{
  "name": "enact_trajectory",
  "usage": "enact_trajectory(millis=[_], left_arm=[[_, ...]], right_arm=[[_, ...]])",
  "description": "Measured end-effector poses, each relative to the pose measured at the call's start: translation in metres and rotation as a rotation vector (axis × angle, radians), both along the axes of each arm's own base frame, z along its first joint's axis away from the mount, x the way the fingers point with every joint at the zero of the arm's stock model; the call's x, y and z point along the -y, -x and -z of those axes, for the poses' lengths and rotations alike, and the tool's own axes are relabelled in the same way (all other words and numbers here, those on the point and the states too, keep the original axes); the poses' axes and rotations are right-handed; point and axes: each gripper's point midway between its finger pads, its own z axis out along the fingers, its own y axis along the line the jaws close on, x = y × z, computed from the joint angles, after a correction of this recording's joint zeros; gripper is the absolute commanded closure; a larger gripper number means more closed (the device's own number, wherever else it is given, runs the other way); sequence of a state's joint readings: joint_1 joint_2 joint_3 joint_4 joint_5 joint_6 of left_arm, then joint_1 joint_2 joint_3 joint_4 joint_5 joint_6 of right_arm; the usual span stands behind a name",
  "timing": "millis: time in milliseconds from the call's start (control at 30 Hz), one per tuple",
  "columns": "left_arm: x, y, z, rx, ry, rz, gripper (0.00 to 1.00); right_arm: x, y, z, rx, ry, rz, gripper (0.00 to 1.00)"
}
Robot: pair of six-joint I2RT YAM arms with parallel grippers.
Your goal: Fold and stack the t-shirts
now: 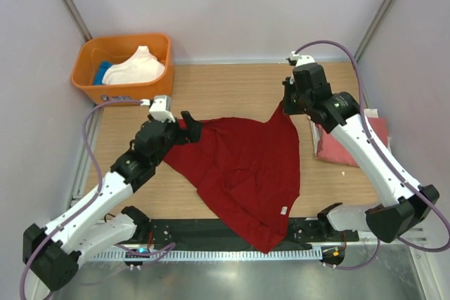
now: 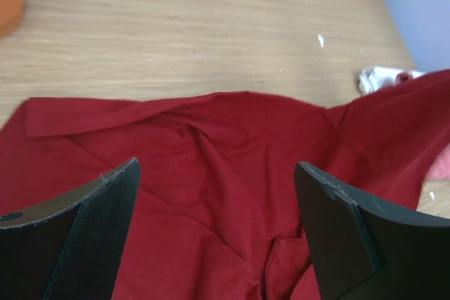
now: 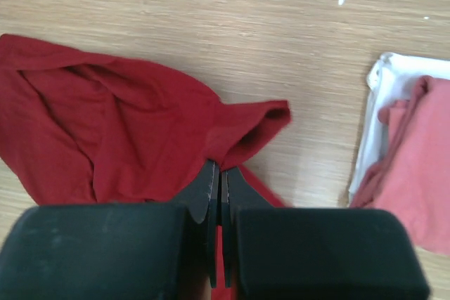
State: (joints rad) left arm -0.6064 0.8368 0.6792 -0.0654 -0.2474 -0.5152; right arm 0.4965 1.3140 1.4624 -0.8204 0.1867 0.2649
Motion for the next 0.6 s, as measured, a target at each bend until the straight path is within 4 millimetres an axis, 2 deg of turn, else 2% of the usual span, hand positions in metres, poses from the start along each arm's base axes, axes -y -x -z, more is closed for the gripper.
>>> enact_trajectory(millis=[100, 133, 233, 300, 433, 500, 600], left_arm=[[0.015, -0.011, 0.016, -0.062, -0.042, 0.034, 0.09], [0.018, -0.016, 0.021, -0.081, -0.057, 0.037, 0.1], [0.024, -0.034, 0.036, -0.153, -0.108, 0.013, 0.17], [0.023, -0.056, 0.045, -0.212, -0.115, -0.026, 0.22], [-0.009, -0.088, 0.08, -0.336, -0.082, -0.161, 0.2], [-0.029, -0.095, 0.099, -0.396, -0.059, -0.24, 0.22], [-0.047, -0.096, 0.119, -0.454, -0.006, -0.309, 0.32]], right_arm=[[0.012, 0.004, -0.003, 0.019, -0.004, 0.032, 0.99], [0.016, 0.009, -0.01, 0.044, -0.016, 0.036, 0.99], [0.021, 0.021, -0.025, 0.105, -0.049, 0.035, 0.99], [0.025, 0.028, -0.03, 0.133, -0.068, 0.036, 0.99], [0.027, 0.033, -0.03, 0.143, -0.082, 0.038, 0.99], [0.026, 0.032, -0.026, 0.138, -0.08, 0.037, 0.99], [0.026, 0.033, -0.02, 0.125, -0.077, 0.037, 0.99]])
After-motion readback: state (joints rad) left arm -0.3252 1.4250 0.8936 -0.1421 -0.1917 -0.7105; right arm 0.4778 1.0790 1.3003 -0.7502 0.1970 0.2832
